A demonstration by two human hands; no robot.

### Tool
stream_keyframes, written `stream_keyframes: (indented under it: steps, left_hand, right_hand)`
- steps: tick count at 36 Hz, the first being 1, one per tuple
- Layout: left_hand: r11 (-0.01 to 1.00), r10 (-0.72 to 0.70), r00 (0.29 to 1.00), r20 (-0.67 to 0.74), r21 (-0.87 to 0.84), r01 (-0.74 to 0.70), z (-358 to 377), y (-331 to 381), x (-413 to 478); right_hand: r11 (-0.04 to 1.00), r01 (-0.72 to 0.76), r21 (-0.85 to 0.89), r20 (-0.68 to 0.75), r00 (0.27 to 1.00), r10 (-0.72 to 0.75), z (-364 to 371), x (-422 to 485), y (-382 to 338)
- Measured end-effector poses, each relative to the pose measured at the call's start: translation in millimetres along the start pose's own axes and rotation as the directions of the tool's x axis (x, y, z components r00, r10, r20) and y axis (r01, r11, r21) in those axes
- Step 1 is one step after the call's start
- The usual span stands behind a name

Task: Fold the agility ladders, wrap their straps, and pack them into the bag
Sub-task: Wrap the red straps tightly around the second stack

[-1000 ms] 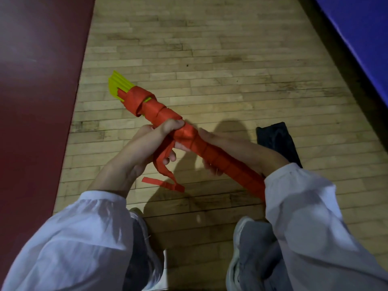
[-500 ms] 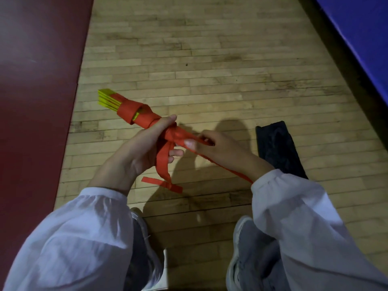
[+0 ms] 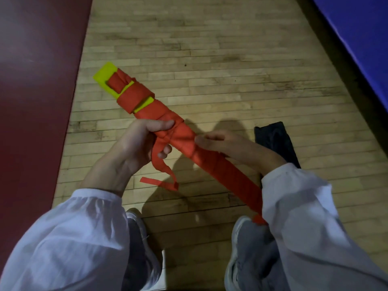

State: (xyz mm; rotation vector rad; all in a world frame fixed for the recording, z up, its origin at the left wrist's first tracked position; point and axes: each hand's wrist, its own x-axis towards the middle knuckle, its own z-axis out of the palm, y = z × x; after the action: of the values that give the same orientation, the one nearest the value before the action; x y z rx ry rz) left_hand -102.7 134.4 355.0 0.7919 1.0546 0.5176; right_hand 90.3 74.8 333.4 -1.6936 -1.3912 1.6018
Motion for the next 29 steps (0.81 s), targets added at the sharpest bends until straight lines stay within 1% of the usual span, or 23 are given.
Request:
stream_keyframes:
  steps: [2,4,5,9,11,14,19,24,29]
  left_hand:
    - [1.0,0.017,0.999,0.049,-0.01,-0.017,1,1,-2]
    - [0.999,0.024,0.994,0.103,-0.023,-0.022,1,1,-3]
    - [0.999,0.029,0.992,0.125,-0.023,-0.026,1,0,-3]
    - [0.999,0.042,0.98,0.195,-0.014,-0.04,2,-3,-5]
    - [0.999,0.035,0.974,0.223,0.004,-0.036,3,-4,-5]
    - [0.999,0.02,0.97,0.244,0.02,-0.026,4,-3,-4]
    - [0.995,0.045,0.976,0.213,0.081,-0.064,3,-4,-2]
    - [0.993,0.042,0.984,0.175,0.098,-0.06,1,-7,0]
    - [0.997,-0.007,0.994,0.107,0.082,-0.001,1,-9,3]
  right_hand:
    - [0.996,-0.089,-0.002,0.029,0.996,0.089,1,5,1]
    - [0.982,-0.167,0.089,0.095,0.983,0.159,1,12,4]
    - [0.974,-0.184,0.132,0.134,0.977,0.167,1,13,5]
    - [0.962,-0.162,0.222,0.346,0.935,0.078,0,5,2]
    - [0.952,-0.184,0.245,0.381,0.921,0.08,-1,4,2]
    - [0.945,-0.195,0.262,0.315,0.943,0.107,1,2,0]
    - [0.964,-0.112,0.242,0.147,0.986,0.078,6,0,-4]
    - [0.99,-0.065,0.125,0.053,0.997,0.059,8,2,-6]
    - [1.0,-0.026,-0.009,-0.027,0.999,0.026,10,5,-3]
